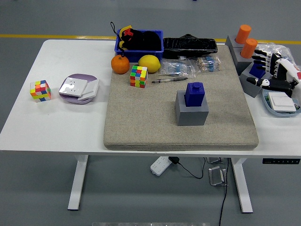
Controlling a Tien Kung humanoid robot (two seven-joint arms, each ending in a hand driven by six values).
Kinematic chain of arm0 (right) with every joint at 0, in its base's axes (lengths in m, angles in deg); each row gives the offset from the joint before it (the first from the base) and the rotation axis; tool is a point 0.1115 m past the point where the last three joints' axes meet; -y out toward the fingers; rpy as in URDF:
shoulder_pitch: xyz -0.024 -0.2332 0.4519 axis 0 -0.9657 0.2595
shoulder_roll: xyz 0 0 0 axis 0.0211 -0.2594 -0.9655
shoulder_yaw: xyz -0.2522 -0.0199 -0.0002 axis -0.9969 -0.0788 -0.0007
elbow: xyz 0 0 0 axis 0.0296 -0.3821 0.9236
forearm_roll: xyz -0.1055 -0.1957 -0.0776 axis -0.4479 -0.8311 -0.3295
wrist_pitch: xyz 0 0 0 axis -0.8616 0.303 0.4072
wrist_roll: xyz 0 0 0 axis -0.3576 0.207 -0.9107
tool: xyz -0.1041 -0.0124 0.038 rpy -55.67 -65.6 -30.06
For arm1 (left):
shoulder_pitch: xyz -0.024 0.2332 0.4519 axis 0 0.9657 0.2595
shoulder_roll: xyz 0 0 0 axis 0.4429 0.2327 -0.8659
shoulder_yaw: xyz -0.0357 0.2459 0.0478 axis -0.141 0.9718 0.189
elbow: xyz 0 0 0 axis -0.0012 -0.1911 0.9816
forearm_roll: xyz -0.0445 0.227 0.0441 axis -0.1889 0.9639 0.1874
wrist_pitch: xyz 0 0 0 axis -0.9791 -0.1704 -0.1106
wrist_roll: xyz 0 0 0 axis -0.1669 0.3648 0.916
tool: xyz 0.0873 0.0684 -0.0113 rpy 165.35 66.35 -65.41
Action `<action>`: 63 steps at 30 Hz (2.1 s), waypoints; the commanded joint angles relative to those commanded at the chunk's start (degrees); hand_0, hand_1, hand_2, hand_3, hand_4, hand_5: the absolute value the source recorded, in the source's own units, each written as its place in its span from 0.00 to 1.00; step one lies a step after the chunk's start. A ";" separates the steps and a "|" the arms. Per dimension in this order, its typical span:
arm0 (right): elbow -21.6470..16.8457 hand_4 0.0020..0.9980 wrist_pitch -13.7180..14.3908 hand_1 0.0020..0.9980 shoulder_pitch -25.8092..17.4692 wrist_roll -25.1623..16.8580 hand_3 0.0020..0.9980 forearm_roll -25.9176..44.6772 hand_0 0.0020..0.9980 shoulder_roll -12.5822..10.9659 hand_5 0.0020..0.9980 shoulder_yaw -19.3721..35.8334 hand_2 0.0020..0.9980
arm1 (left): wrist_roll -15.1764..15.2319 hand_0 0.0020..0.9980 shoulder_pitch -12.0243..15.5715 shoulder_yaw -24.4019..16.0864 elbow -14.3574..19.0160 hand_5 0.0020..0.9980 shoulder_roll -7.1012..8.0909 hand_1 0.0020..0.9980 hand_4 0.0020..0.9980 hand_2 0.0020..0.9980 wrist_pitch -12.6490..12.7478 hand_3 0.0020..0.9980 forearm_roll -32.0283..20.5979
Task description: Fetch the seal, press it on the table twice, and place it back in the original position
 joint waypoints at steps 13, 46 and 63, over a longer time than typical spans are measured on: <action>-2.65 1.00 -0.09 0.82 -5.29 3.96 0.73 1.01 0.85 -1.03 0.27 10.92 0.78 | -0.18 0.85 -0.19 -0.77 0.13 0.47 -0.12 0.83 0.86 0.81 0.79 0.86 0.70; -9.14 0.92 -2.81 0.73 -14.16 11.23 0.69 -1.30 0.80 2.11 0.26 26.91 0.72 | -0.35 0.84 -0.18 -0.03 0.19 0.47 0.15 0.83 0.85 0.80 1.21 0.86 0.62; -8.17 0.89 -3.39 0.72 -13.43 12.51 0.66 -2.19 0.80 2.32 0.25 27.35 0.71 | -0.46 0.84 -0.73 0.15 -0.03 0.47 1.11 0.83 0.85 0.80 1.28 0.86 0.05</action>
